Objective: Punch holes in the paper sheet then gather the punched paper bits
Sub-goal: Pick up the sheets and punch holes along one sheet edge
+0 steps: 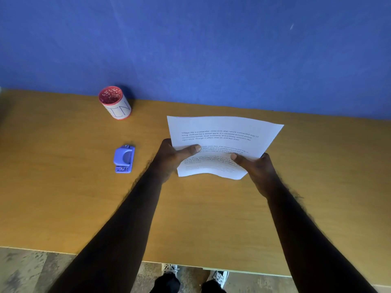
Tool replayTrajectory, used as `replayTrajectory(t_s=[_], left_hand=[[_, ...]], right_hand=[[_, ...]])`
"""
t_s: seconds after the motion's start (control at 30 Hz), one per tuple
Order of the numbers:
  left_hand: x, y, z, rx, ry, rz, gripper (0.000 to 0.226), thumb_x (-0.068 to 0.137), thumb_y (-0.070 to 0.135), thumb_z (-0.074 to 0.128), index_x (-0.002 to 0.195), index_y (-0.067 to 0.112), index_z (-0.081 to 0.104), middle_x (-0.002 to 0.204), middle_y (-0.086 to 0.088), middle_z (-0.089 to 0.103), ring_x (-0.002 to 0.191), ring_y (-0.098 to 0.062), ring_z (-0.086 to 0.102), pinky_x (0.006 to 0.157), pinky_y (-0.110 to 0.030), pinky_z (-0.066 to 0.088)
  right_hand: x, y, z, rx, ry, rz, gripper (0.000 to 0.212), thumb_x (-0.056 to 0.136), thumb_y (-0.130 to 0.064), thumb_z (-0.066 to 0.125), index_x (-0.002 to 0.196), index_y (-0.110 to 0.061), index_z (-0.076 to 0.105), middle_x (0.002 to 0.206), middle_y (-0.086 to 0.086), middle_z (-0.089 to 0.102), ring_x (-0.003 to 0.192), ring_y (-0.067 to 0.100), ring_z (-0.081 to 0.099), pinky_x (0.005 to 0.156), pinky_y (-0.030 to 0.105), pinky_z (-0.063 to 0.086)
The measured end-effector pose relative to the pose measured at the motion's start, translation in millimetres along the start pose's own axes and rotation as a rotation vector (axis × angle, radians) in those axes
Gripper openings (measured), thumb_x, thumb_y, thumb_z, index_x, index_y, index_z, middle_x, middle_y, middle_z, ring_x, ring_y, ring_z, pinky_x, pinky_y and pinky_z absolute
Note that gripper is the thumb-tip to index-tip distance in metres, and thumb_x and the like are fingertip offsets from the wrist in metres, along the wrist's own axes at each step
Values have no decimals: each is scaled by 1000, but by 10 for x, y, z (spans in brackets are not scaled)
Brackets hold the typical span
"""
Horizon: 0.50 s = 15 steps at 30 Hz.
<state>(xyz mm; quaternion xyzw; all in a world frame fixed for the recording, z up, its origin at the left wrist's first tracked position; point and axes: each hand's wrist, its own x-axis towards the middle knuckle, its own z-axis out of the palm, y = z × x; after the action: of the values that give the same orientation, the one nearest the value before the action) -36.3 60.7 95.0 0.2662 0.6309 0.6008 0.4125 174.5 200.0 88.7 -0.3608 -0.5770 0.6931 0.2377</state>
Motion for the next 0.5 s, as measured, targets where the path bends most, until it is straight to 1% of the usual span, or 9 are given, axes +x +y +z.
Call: replayTrajectory(t_s=[0.13, 0.2, 0.27, 0.3, 0.33, 0.37, 0.4, 0.43, 0.5], left_hand=[[-22, -26, 34, 6, 12, -19, 33, 69, 34, 83, 101, 31, 77, 108, 1, 77, 100, -21, 73, 89, -44, 59], [-39, -18, 66, 27, 40, -31, 31, 70, 37, 81, 100, 33, 77, 106, 3, 78, 99, -19, 74, 92, -47, 58], [-36, 27, 95, -20, 79, -21, 28, 74, 37, 80, 101, 32, 77, 107, 3, 78, 99, -18, 74, 89, -45, 58], [-33, 48, 115, -93, 101, 0, 24, 77, 33, 79, 102, 30, 77, 108, 2, 77, 102, -19, 73, 88, -42, 58], [-35, 63, 138, -188, 133, 23, 22, 81, 26, 78, 102, 29, 77, 111, 1, 77, 105, -19, 72, 88, -39, 57], [-38, 70, 162, -291, 180, 35, 21, 84, 20, 76, 104, 27, 77, 114, 0, 76, 108, -20, 71, 89, -37, 56], [-43, 68, 185, -392, 236, 27, 23, 86, 15, 75, 107, 23, 75, 117, -3, 74, 112, -21, 69, 92, -38, 55], [-46, 59, 205, -484, 287, 1, 26, 86, 12, 74, 112, 18, 73, 121, -5, 73, 114, -23, 68, 95, -42, 54], [-71, 29, 257, -618, 338, -59, 33, 88, 12, 71, 121, 14, 68, 126, -9, 70, 117, -27, 66, 97, -48, 54]], right_hand=[[9, 56, -24, -10, -7, 1, 33, 78, -16, 82, 108, -28, 74, 115, -1, 75, 106, 20, 71, 87, 36, 58], [4, 94, -34, -18, 16, 14, 31, 78, -18, 83, 106, -29, 74, 112, -3, 76, 104, 18, 72, 83, 32, 58], [-1, 109, -57, -68, 80, 1, 34, 76, -29, 84, 108, -30, 73, 111, -7, 76, 103, 15, 72, 79, 26, 58], [2, 127, -72, -122, 133, 2, 41, 76, -34, 83, 115, -30, 70, 114, -7, 75, 105, 14, 70, 80, 26, 58], [-2, 154, -84, -158, 198, 23, 53, 76, -37, 82, 125, -29, 63, 122, -5, 71, 110, 14, 67, 83, 29, 59], [-22, 193, -88, -156, 253, 70, 63, 76, -40, 82, 132, -26, 56, 130, -2, 66, 115, 17, 64, 87, 35, 58], [-54, 232, -80, -131, 276, 138, 68, 75, -42, 82, 134, -27, 53, 133, 0, 64, 118, 20, 62, 85, 39, 57], [-93, 275, -61, -92, 259, 211, 66, 73, -45, 81, 131, -30, 53, 132, -1, 64, 118, 21, 61, 82, 40, 54], [-157, 348, -1, 47, 137, 358, 62, 70, -53, 81, 125, -38, 55, 128, -6, 67, 116, 22, 64, 82, 43, 51]])
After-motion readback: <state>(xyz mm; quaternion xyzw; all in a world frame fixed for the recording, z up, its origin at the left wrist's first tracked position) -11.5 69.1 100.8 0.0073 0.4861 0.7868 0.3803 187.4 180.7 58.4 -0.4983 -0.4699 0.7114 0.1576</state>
